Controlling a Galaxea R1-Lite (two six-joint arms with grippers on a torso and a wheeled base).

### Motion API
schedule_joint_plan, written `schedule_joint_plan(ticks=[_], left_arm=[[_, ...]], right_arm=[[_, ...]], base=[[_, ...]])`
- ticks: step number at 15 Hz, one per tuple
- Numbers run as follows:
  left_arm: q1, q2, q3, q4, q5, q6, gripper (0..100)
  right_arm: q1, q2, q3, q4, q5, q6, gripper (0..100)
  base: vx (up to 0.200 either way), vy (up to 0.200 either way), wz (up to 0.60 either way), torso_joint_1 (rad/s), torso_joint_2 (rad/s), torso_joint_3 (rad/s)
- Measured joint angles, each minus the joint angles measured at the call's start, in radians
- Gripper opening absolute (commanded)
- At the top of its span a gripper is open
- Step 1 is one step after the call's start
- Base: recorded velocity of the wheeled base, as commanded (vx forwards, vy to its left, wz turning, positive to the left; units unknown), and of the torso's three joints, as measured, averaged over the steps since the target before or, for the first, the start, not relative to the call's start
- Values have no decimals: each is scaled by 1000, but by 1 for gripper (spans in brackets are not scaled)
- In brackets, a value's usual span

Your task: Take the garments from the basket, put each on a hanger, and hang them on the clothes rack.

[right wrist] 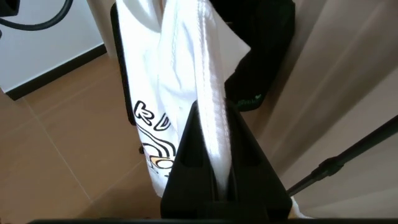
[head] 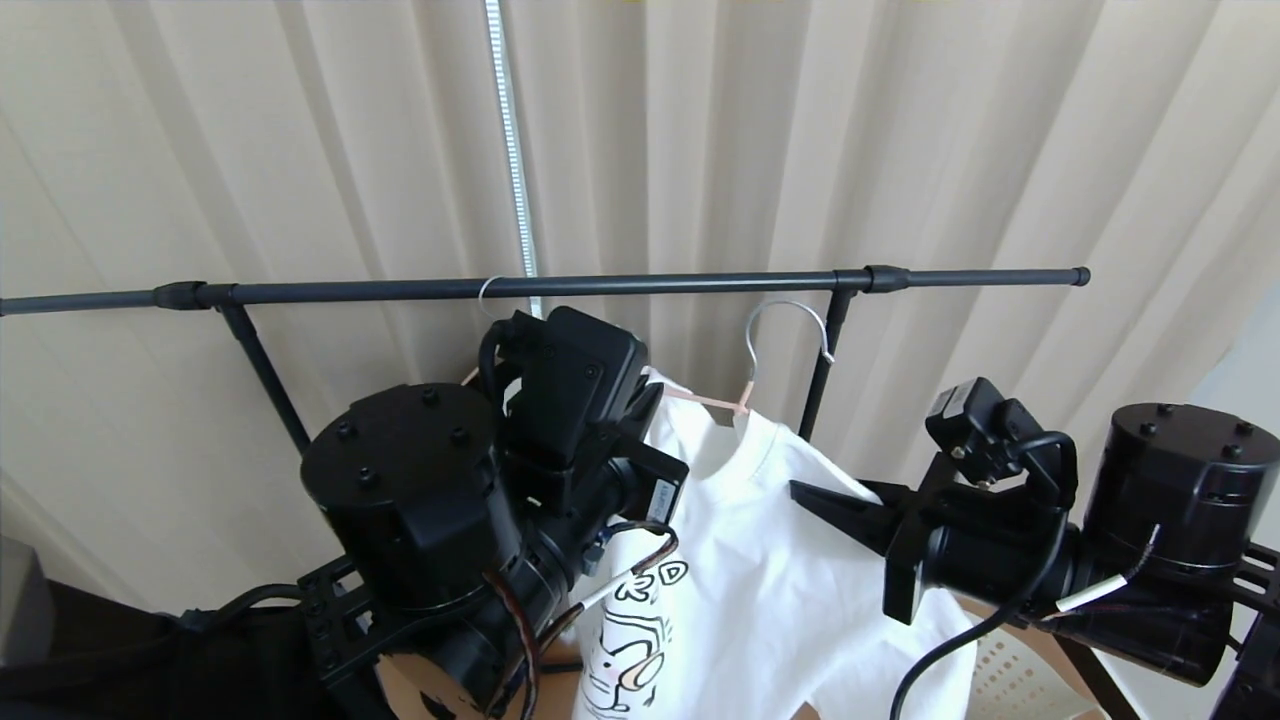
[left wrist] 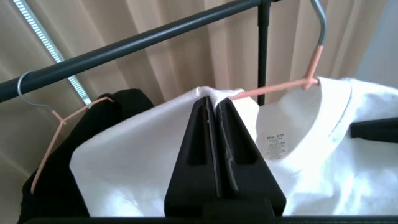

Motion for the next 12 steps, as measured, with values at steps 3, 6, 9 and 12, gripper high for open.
schedule_joint_plan(ticks=[3,6,9,12], left_arm=[[-6,6,-9,1,0,-4,0],[-26,10,-11,1,0,-37,0],[-39,14,-14,2,0,-45,0],[-46,14,-13,15,0,-46,0]], right_arm=[[3,46,11,-102,-13,11,0],[18,92,15,-157,-26,23,0],[29,113,8,-159,-26,25,0],[30,124,3,-186,-27,24,0]], base=[[0,0,0,0,0,0],[0,0,0,0,0,0],[0,0,0,0,0,0],[0,0,0,0,0,0]])
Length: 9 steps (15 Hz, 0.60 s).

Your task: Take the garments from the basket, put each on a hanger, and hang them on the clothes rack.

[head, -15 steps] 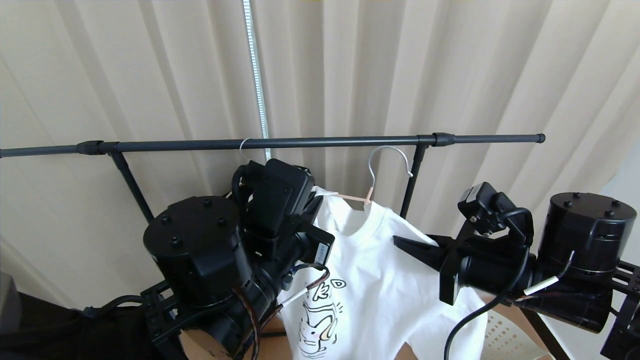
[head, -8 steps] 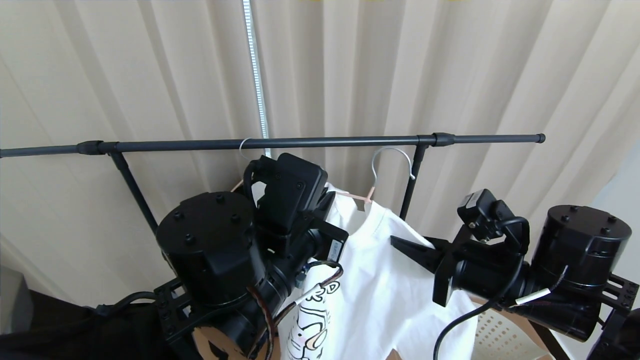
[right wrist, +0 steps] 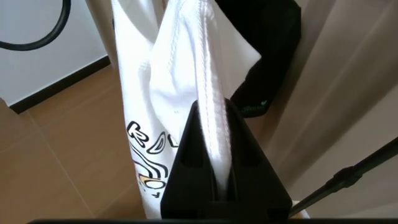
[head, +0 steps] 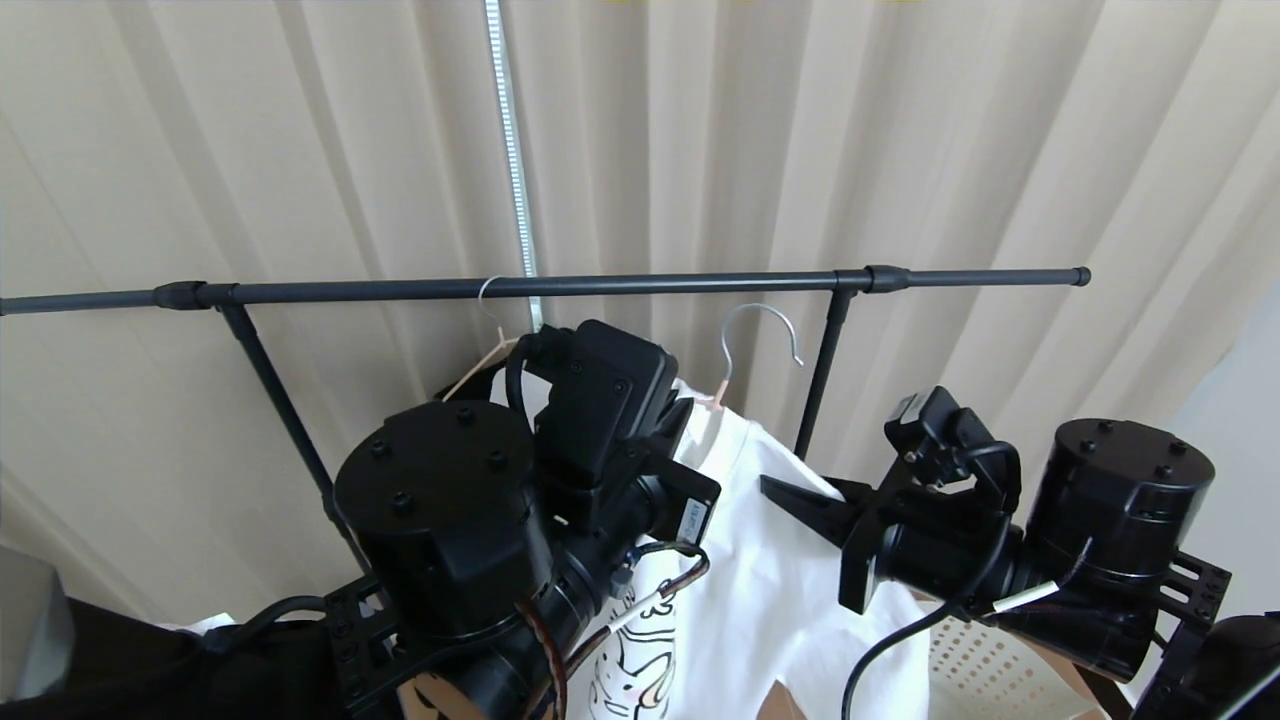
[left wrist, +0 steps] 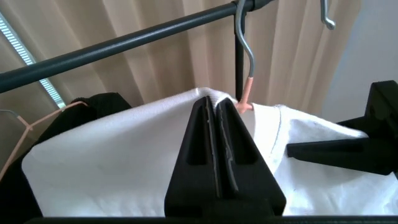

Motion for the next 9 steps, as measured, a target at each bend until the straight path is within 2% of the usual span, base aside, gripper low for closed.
schedule_joint_plan(ticks=[9], left_arm=[[2,0,29,8,0,5,0]], right_arm=[[-5,-44,1,-7,1,16,0]], base=[[0,0,0,0,0,0]])
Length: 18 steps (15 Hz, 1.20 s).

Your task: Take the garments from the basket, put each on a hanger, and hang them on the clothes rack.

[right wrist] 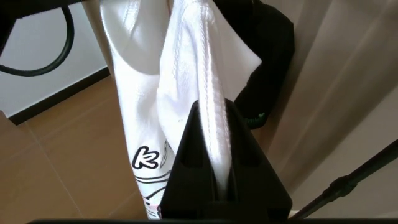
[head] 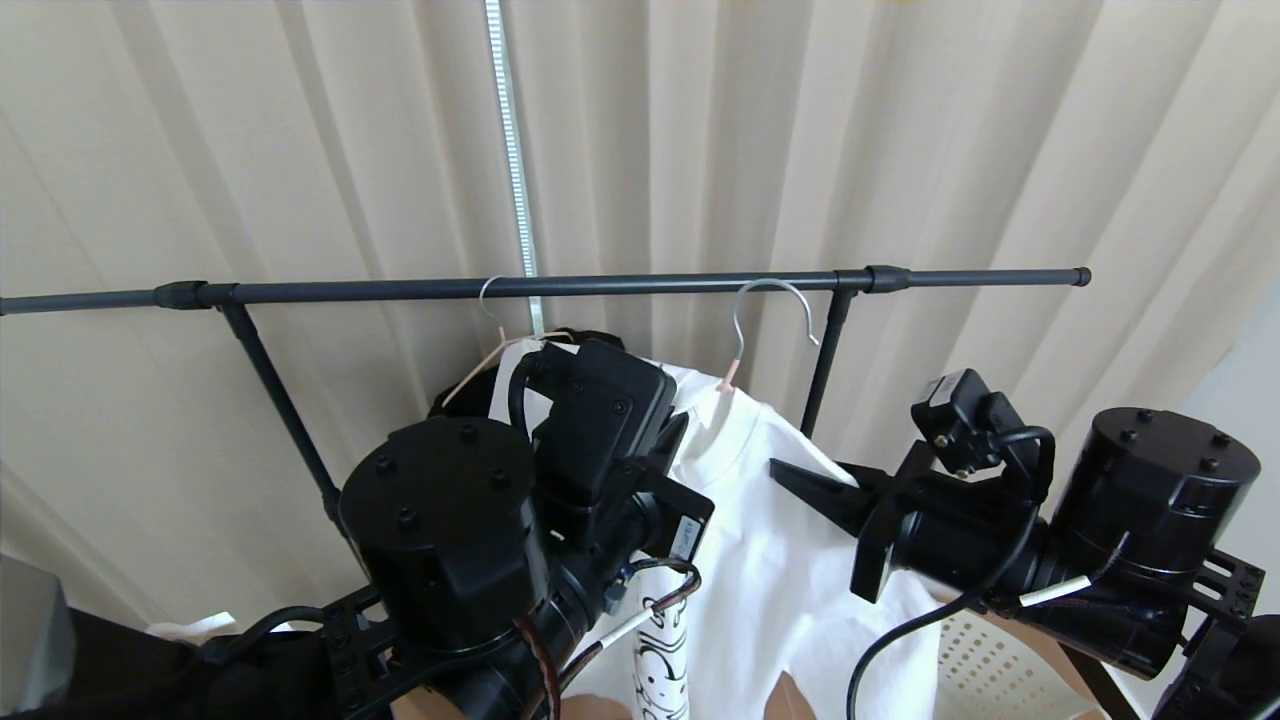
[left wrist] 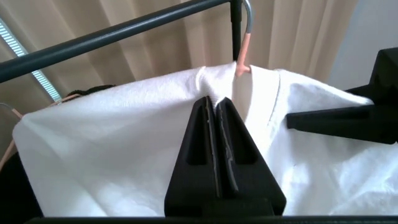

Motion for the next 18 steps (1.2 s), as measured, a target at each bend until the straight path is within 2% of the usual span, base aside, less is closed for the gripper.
schedule_joint_plan(ticks=[1,5,9,14,16,18], left_arm=[[0,0,0,1,0,3,100],[0,1,4,3,0,4,100],[3,-14,56,0,0,4,100],[66,-108,164,-2,-3,-12,100],[103,-148,201,-2,-14,-25,100],[157,-191,254,-1,-90,-39,100]], right_arm=[[0,-6,2,0,0,0,0],[-1,-18,4,-1,2,1,0],[-16,-34,5,1,10,11,0],[-61,-57,8,1,75,14,0],[-93,-71,13,1,157,14,0],[-142,-89,25,1,264,14,0]], base=[[0,0,0,0,0,0],[0,0,0,0,0,0],[0,0,0,0,0,0],[0,0,0,0,0,0],[0,0,0,0,0,0],[0,0,0,0,0,0]])
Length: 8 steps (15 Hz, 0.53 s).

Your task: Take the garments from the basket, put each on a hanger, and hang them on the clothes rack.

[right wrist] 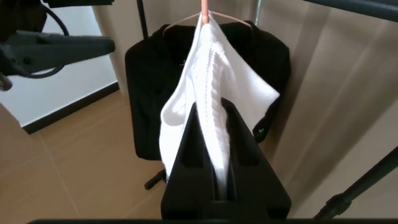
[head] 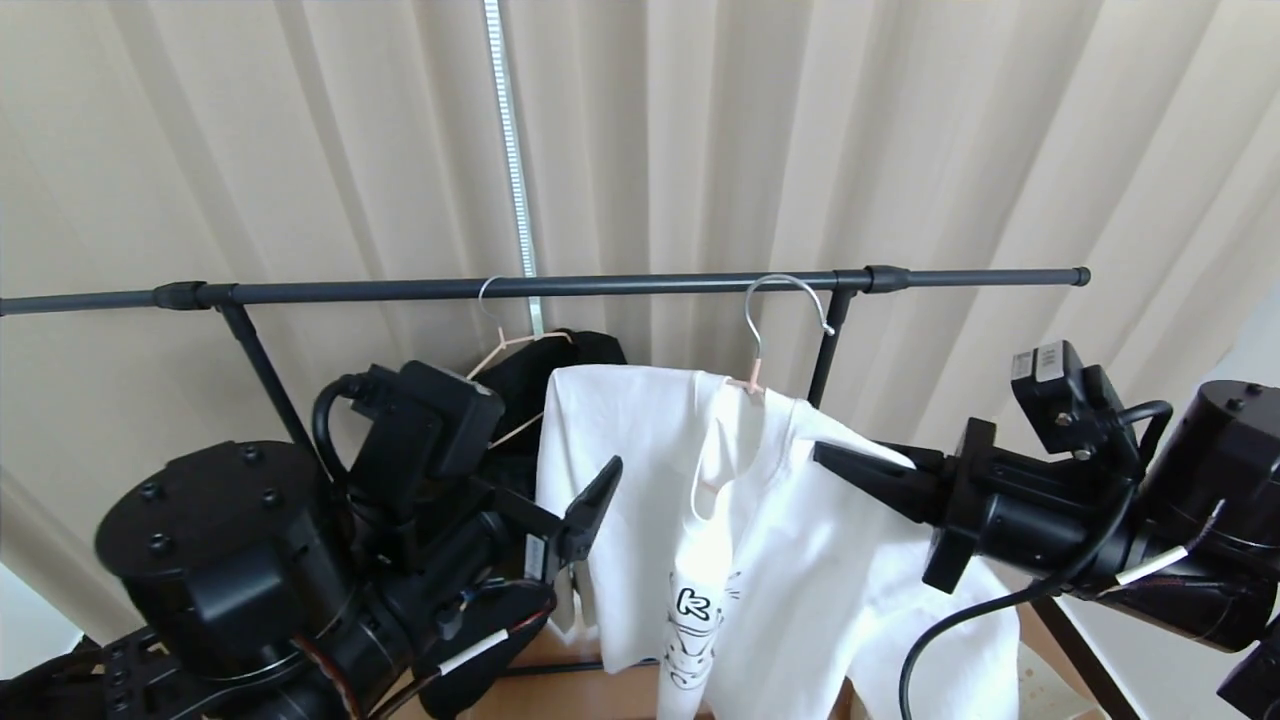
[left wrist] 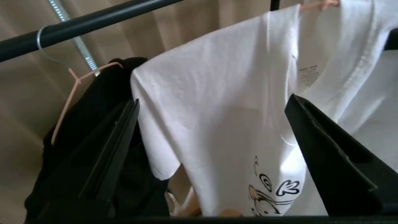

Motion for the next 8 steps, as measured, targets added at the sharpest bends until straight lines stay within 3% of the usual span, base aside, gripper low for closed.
schedule_joint_plan(ticks=[5,8], left_arm=[[189,-73,120,0,-273,-31,100],[293,-65,136,0,-419,-67,100]], right_arm=[[-116,-45,35,-1,260,0,0],[-188,-67,55,-1,430,0,0]], base=[[0,0,0,0,0,0],[0,0,0,0,0,0]])
